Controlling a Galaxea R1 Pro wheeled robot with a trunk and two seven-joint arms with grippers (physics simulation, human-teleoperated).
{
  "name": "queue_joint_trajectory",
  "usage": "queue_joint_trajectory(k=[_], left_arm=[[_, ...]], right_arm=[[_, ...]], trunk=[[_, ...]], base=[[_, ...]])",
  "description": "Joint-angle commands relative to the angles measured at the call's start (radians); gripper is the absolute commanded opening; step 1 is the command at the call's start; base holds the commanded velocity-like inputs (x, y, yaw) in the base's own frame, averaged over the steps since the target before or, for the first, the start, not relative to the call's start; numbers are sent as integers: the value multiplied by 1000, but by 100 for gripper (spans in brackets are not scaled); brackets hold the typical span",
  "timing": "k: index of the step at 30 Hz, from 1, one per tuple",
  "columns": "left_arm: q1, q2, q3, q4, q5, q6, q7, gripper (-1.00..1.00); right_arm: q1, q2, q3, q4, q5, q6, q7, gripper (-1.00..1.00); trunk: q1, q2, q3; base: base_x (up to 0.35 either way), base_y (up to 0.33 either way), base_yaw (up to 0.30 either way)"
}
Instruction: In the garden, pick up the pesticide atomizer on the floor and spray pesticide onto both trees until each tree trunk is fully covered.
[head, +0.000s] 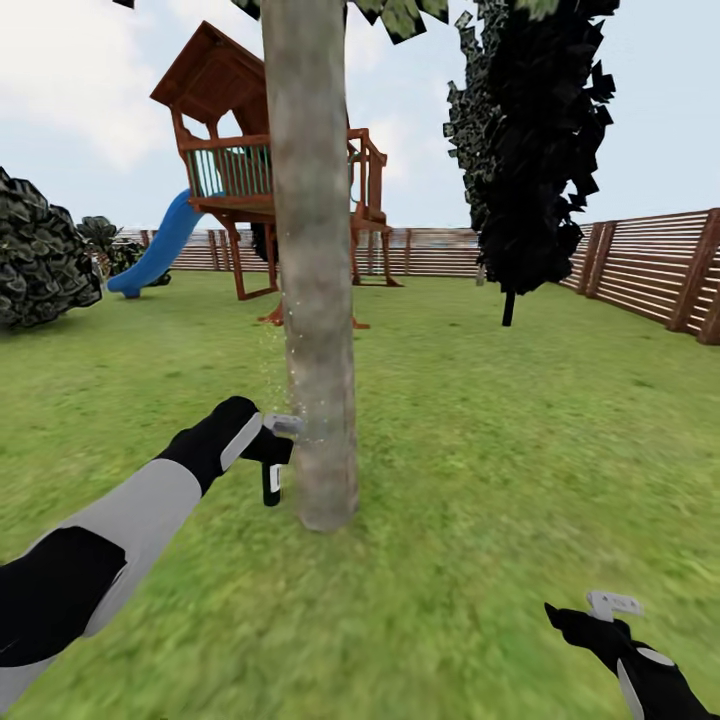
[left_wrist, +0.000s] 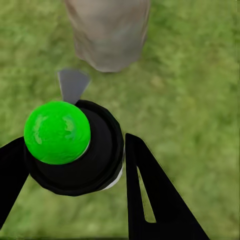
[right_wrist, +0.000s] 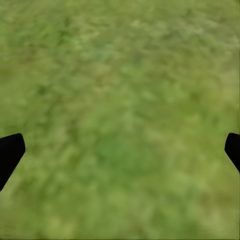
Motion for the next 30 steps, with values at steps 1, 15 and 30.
queue_joint_trajectory(k=[1,15,30], left_arm=[[0,0,0,0,-1,0,0,-100],[0,-2,0,0,-1,0,-1,-100],[0,-2,1,-66,-1,1,0,-100]], right_arm=[[0,0,0,0,0,0,0,100],[0,0,0,0,0,0,0,100],[0,-1,0,0,0,2,0,100]], trunk=[[0,0,0],[0,0,0],[0,0,0]], base=[[0,0,258],[32,-147,113],[0,-211,53]])
